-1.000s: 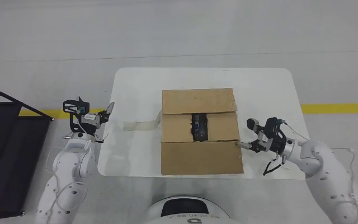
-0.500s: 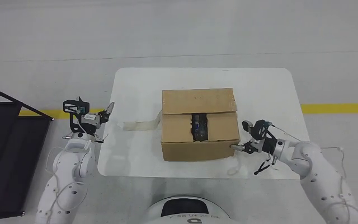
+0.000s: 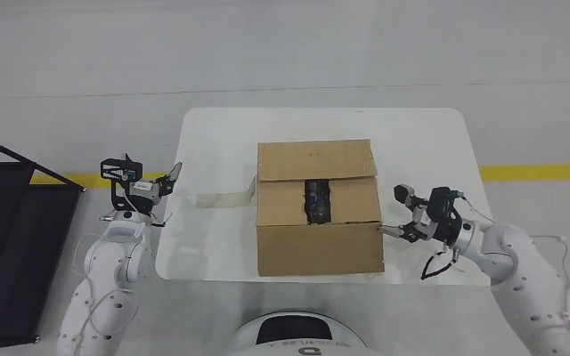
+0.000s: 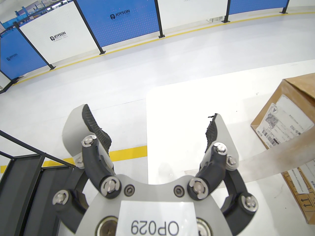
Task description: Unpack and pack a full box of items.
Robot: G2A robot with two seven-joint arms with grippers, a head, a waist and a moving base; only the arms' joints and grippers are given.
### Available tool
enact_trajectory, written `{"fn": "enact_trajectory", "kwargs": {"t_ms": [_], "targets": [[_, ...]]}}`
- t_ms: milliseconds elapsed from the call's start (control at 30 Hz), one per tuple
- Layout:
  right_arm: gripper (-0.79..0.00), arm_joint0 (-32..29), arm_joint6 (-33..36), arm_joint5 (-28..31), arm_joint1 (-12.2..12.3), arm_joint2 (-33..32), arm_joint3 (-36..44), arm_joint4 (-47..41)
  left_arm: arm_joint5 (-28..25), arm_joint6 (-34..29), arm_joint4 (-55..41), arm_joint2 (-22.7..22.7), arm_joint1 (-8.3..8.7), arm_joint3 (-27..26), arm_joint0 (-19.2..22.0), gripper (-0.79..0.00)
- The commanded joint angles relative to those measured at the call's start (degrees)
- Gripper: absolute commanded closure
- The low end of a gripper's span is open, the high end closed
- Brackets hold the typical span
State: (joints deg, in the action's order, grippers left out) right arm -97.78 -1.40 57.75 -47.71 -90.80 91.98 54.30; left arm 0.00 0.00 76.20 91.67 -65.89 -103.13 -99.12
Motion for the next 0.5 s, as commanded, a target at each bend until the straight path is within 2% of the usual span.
{"fn": "enact_trajectory", "kwargs": {"t_ms": [0,267,333,467], "targets": [[-0.785,0.14,0.33,-0.8,0.02,-0.33,-1.12,-1.3,0.0,0.0,0.0,0.0,0.0,0.0,0.0,-0.785],[-0.785,0.46,-0.13,-0.58,-0.07,0.02,-1.33,-2.99,0.0,0.0,0.0,0.0,0.0,0.0,0.0,-0.785],[-0.785,3.4,2.29,-0.18,-0.11,1.36,-2.03,-6.35,0.0,0.0,0.0,0.0,0.0,0.0,0.0,-0.785],[-0.785,10.02,8.58,-3.79,-0.45,4.99,-1.98,-7.1,0.0,0.0,0.0,0.0,0.0,0.0,0.0,-0.785]]}}
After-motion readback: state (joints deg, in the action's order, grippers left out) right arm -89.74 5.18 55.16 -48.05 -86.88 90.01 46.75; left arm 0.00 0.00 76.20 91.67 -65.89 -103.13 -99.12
